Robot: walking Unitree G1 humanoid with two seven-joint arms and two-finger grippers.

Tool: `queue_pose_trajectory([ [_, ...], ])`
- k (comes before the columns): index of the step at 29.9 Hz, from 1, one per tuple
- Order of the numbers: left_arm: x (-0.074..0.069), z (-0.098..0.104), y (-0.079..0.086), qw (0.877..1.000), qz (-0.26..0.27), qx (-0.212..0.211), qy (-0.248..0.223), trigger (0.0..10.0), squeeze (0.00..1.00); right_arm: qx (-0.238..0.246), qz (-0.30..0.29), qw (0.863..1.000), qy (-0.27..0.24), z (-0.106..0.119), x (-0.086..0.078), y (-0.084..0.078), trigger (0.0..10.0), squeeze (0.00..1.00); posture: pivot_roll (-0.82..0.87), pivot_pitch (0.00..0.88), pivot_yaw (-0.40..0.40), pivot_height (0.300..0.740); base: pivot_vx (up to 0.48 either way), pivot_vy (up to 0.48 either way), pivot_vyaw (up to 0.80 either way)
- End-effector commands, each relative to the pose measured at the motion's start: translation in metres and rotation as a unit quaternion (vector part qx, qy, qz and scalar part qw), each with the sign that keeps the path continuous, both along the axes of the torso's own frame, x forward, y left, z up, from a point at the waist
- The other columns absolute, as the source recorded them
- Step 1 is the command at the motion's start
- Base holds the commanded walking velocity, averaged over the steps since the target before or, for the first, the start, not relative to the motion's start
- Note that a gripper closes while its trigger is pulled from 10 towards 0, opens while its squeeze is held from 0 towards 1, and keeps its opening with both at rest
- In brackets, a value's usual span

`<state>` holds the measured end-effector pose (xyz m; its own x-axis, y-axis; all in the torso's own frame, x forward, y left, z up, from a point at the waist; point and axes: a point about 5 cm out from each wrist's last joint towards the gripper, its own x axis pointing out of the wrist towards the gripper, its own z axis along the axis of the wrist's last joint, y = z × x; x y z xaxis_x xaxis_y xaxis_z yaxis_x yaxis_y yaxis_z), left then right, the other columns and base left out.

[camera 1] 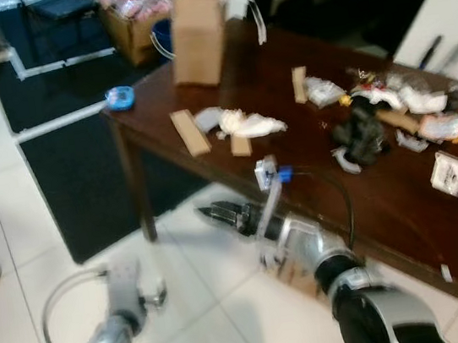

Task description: Picking trash to rubbish bin

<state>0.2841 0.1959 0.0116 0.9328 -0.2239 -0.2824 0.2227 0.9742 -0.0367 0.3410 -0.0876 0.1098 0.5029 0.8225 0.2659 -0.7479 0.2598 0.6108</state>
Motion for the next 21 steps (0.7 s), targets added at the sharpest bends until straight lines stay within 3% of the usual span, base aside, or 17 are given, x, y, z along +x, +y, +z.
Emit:
queue_pose_trajectory([
  [1,0.003,0.005,-0.011,0.999,-0.029,-0.009,-0.019,10.0,0.0,0.037,0.005,0.999,-0.026,0.013,0.003,-0.008,10.0,0.0,0.22,0.11,-0.084,0.74,0.352,0.0,-0.8],
  [4,0.01,0.013,-0.019,0.998,-0.057,-0.002,-0.033,10.0,0.0,0.078,-0.049,0.993,-0.067,0.045,0.018,-0.015,10.0,0.0,0.22,0.108,-0.079,0.74,0.345,0.0,-0.27],
  [6,-0.001,-0.004,-0.022,0.998,-0.064,0.008,0.012,10.0,0.0,0.082,-0.109,0.988,-0.069,0.06,0.03,-0.02,10.0,0.0,0.21,0.108,-0.076,0.74,0.0,0.0,0.0],
  [7,-0.001,-0.004,-0.022,0.998,-0.064,0.008,0.012,10.0,0.0,0.082,-0.109,0.988,-0.069,0.06,0.03,-0.02,10.0,0.0,0.21,0.108,-0.076,0.74,0.0,0.0,0.0],
  [9,-0.017,-0.023,-0.025,0.996,-0.066,-0.002,0.054,10.0,0.0,0.109,-0.169,0.977,-0.071,0.079,0.04,-0.033,10.0,0.0,0.21,0.104,-0.074,0.74,0.0,0.0,0.0],
  [12,-0.027,-0.033,-0.025,0.995,-0.065,-0.001,0.078,10.0,0.0,0.125,-0.185,0.972,-0.076,0.087,0.042,-0.041,10.0,0.0,0.2,0.104,-0.069,0.74,0.0,0.0,0.0],
  [14,-0.049,-0.051,-0.023,0.99,-0.058,0.005,0.128,10.0,0.0,0.144,-0.209,0.963,-0.093,0.102,0.045,-0.054,10.0,0.0,0.2,0.105,-0.071,0.74,0.0,0.0,0.0],
  [16,-0.049,-0.051,-0.023,0.99,-0.058,0.005,0.128,10.0,0.0,0.144,-0.209,0.963,-0.093,0.102,0.045,-0.054,10.0,0.0,0.2,0.105,-0.071,0.74,0.0,0.0,0.0],
  [18,-0.057,-0.057,-0.022,0.988,-0.054,0.004,0.145,10.0,0.0,0.139,-0.229,0.959,-0.097,0.107,0.047,-0.06,10.0,0.0,0.2,0.106,-0.073,0.74,0.0,0.0,0.0],
  [20,-0.084,-0.075,-0.011,0.98,-0.017,0.002,0.199,10.0,0.0,0.006,-0.346,0.933,-0.094,0.111,0.058,-0.07,10.0,0.0,0.2,0.109,-0.078,0.74,0.0,0.0,0.0],
  [21,-0.084,-0.075,-0.011,0.98,-0.017,0.002,0.199,10.0,0.0,0.006,-0.346,0.933,-0.094,0.111,0.058,-0.07,10.0,0.0,0.2,0.109,-0.078,0.74,0.0,0.0,0.0],
])
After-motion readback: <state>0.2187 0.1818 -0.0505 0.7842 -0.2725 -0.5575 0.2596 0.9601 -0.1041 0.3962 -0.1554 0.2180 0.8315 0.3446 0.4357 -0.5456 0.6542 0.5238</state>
